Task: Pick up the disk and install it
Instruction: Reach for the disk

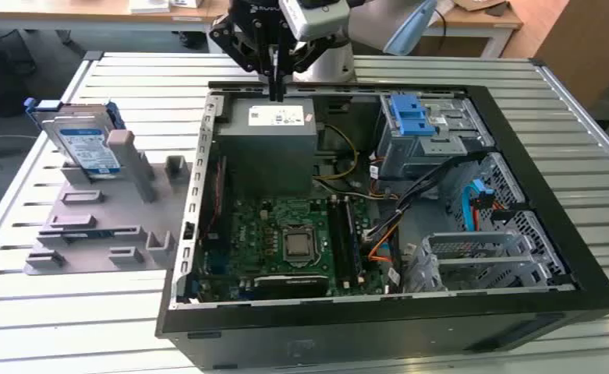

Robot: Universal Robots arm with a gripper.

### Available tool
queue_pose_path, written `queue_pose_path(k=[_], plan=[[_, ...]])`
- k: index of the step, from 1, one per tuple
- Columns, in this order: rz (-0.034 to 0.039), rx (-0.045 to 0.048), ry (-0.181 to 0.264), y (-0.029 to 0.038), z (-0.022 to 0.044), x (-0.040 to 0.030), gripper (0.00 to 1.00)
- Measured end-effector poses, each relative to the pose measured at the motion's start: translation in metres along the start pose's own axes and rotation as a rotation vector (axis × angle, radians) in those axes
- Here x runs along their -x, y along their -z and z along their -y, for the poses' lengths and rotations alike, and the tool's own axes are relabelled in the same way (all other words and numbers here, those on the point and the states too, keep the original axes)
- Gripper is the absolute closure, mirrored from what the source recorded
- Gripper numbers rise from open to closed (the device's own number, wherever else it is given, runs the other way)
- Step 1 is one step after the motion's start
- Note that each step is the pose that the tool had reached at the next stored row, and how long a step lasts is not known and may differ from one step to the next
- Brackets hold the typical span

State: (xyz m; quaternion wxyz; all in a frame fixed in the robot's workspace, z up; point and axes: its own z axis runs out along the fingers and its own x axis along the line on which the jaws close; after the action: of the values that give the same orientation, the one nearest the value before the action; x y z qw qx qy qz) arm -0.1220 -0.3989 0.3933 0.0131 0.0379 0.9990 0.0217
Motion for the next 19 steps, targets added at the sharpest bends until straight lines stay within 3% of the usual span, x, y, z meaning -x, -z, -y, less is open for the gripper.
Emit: queue_pose_path(k=[19], plan=[[0.0001, 0.0, 0.0, 0.0001, 0.0003, -0.0057, 0.85]])
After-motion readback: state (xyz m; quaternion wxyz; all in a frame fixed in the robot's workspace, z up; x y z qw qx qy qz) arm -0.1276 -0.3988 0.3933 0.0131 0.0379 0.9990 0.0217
